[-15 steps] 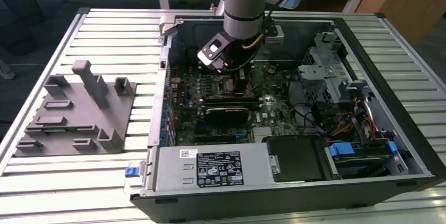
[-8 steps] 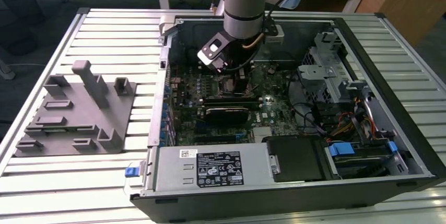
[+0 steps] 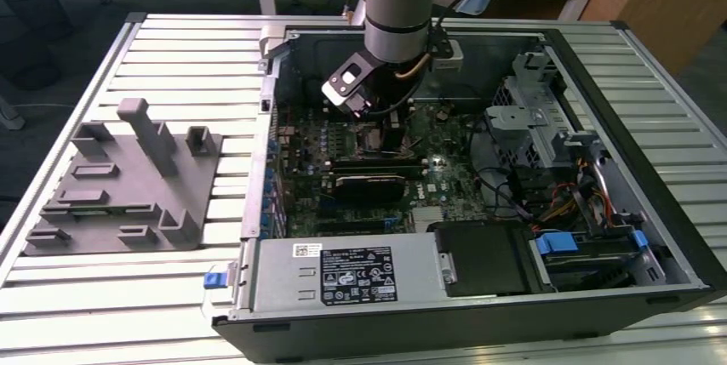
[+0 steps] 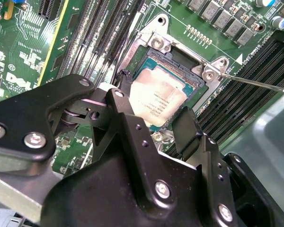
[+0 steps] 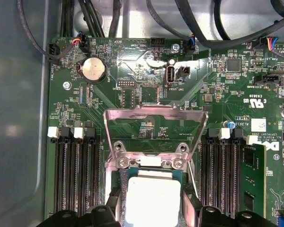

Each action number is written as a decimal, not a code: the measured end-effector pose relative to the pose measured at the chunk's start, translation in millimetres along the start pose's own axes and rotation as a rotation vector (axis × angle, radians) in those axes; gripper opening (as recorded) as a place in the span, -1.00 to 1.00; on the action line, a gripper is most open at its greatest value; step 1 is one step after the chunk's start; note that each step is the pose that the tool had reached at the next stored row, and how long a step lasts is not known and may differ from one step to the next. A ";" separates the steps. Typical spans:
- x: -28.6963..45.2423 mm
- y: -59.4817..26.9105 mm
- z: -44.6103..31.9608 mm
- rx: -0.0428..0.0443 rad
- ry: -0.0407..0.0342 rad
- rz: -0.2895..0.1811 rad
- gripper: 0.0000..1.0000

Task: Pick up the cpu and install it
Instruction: 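Place the cpu into insertion slot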

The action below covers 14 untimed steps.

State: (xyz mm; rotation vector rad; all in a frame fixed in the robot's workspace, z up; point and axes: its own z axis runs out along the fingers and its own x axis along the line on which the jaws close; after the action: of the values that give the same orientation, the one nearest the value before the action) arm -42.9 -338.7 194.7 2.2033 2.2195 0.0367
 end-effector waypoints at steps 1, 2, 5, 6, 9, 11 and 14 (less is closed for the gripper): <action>0.0 0.0 0.3 0.0001 0.0000 0.000 0.24; 0.0 0.0 0.5 0.0002 -0.0003 0.000 0.24; 0.0 0.0 0.7 0.0001 -0.0011 0.000 0.24; 0.0 0.0 0.7 0.0001 -0.0011 0.000 0.24; 0.0 0.0 0.7 0.0000 -0.0014 0.000 0.24; 0.0 0.0 0.7 0.0001 -0.0016 0.000 0.24; 0.0 0.0 0.7 0.0001 -0.0019 0.000 0.21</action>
State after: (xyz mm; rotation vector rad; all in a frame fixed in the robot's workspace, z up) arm -42.9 -338.7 194.0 2.2023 2.2187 0.0345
